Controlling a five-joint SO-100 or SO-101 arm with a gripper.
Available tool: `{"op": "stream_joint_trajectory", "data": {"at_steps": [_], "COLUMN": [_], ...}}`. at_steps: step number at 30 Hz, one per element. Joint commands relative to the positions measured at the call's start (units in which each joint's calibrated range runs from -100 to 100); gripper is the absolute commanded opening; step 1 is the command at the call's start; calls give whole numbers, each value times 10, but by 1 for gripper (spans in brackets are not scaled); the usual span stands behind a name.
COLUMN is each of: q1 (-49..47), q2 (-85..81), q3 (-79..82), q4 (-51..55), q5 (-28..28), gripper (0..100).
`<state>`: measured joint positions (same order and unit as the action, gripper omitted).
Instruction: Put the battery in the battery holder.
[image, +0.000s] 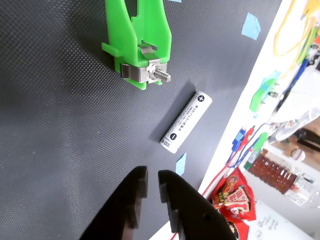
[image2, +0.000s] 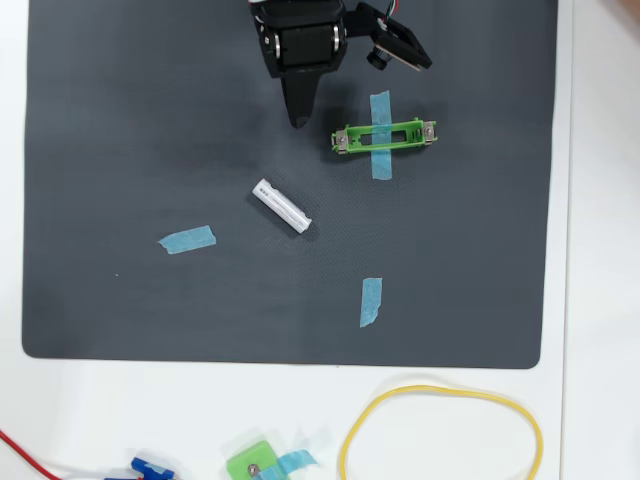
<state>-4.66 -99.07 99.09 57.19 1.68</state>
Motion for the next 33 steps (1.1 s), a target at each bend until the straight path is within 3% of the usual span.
{"op": "stream_joint_trajectory", "data": {"at_steps": [1,33], "q1": [0,2], "q2": [-4,-4], "q3": [-1,-1], "q4": [-6,-6], "q5": [2,0], "gripper": [0,0]}}
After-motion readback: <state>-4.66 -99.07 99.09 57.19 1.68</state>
